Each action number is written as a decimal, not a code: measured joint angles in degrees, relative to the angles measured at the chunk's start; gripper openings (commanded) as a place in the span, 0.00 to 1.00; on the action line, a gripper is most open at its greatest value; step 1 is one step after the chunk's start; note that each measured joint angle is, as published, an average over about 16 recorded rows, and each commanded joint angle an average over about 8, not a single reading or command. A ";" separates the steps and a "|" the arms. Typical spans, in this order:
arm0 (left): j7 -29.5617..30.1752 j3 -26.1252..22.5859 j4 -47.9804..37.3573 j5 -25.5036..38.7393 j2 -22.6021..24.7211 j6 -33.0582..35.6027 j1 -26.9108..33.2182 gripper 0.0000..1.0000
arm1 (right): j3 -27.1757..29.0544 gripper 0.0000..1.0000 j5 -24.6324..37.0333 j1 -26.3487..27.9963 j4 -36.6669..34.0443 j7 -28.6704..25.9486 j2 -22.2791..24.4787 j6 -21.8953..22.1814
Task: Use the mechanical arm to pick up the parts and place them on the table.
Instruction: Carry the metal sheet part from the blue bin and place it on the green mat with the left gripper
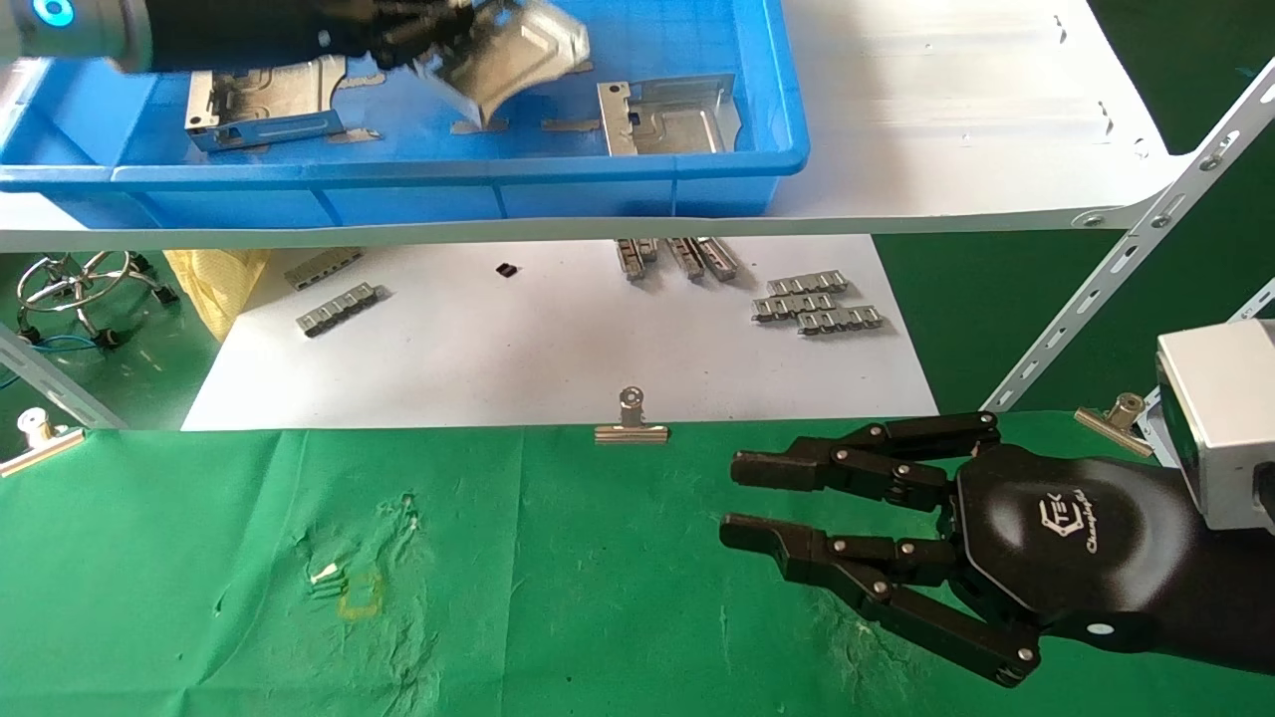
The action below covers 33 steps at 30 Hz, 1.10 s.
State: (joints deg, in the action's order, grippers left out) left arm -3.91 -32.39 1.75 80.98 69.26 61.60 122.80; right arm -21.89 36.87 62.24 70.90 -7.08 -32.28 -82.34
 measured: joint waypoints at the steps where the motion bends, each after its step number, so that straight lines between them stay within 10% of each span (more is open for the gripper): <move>1: -0.36 0.18 0.14 -0.27 -0.17 0.58 0.19 0.00 | 0.00 1.00 0.00 0.00 0.00 0.00 0.00 0.00; 20: -10.52 1.97 5.99 -5.74 -8.48 27.13 0.77 0.00 | 0.00 1.00 0.00 0.00 0.00 0.00 0.00 0.00; 33: -12.10 -7.68 34.44 -24.07 -24.98 30.71 -11.71 0.00 | 0.00 1.00 0.00 0.00 0.00 0.00 0.00 0.00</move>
State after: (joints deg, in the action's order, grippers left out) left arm -16.01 -40.07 36.18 56.92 44.29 92.31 111.09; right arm -21.89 36.87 62.24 70.90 -7.08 -32.28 -82.34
